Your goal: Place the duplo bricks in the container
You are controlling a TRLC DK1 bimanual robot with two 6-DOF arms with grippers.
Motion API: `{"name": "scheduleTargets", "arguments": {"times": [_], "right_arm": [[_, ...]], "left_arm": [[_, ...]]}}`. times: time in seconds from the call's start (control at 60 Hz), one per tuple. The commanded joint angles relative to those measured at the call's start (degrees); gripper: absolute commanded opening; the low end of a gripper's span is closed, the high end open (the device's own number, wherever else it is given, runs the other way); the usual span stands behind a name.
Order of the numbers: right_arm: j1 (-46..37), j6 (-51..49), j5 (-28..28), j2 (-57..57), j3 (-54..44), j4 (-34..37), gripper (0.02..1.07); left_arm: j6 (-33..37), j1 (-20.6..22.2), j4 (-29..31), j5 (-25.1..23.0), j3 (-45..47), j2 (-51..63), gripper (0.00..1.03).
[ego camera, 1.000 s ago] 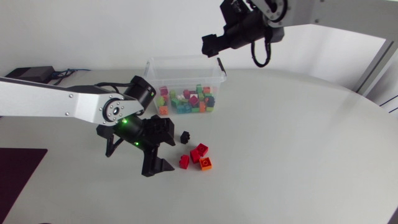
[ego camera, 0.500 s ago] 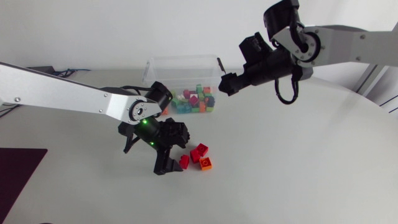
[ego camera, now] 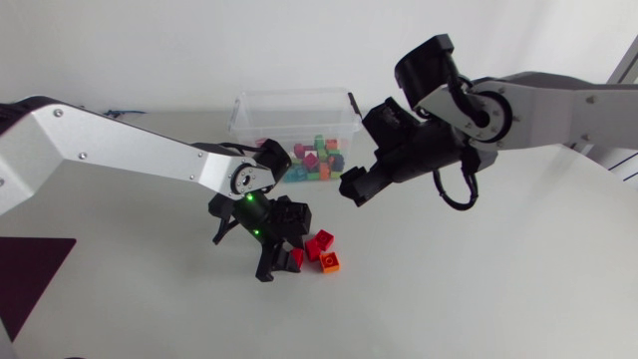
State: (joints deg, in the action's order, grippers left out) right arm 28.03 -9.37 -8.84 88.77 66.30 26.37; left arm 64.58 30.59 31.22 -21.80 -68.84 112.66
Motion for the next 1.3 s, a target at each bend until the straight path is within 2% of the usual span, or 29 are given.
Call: {"name": "scheduleTargets", "arguments": {"times": [0.0, 0.15, 0.25, 0.717, 0.817, 0.883, 1.133, 1.2, 1.283], "right_arm": [[1.5, 1.2, 0.1, 2.4, -0.9, 1.9, 1.02], [5.1, 4.4, 1.2, 7.6, 0.9, 6.1, 0.97], [6.7, 5.4, 2.0, 9.6, 2.8, 8.4, 0.97], [10.5, 8.9, 2.4, 22.1, 11.9, 17.2, 0.97], [10.5, 9.2, 2.5, 24.3, 13.6, 19.1, 0.97], [10.6, 9.3, 2.5, 25.2, 14.6, 19.9, 0.93], [11.1, 9.5, 2.6, 28.4, 16.8, 22.4, 0.92], [11.1, 9.5, 2.6, 29.2, 17.0, 22.7, 0.87], [11.0, 9.7, 2.6, 30.1, 17.3, 22.8, 0.87]], "left_arm": [[1.5, 0.5, 1.5, 0.0, -2.0, 1.9, 0.34], [1.3, 0.4, 3.2, 0.1, -2.4, 1.9, 0.32], [1.5, -1.1, 5.1, 0.1, -2.3, 1.2, 0.31], [0.2, -8.1, 6.2, -0.6, -0.7, -7.2, 0.30], [-0.9, -10.1, 5.7, -2.0, -1.1, -9.5, 0.30], [-2.2, -11.5, 5.4, -3.3, -2.0, -10.8, 0.30], [-5.2, -15.1, 4.9, -7.0, -5.1, -14.1, 0.30], [-6.2, -16.0, 4.5, -8.1, -6.1, -14.8, 0.31], [-7.3, -17.2, 4.4, -9.3, -7.7, -15.4, 0.31]]}}
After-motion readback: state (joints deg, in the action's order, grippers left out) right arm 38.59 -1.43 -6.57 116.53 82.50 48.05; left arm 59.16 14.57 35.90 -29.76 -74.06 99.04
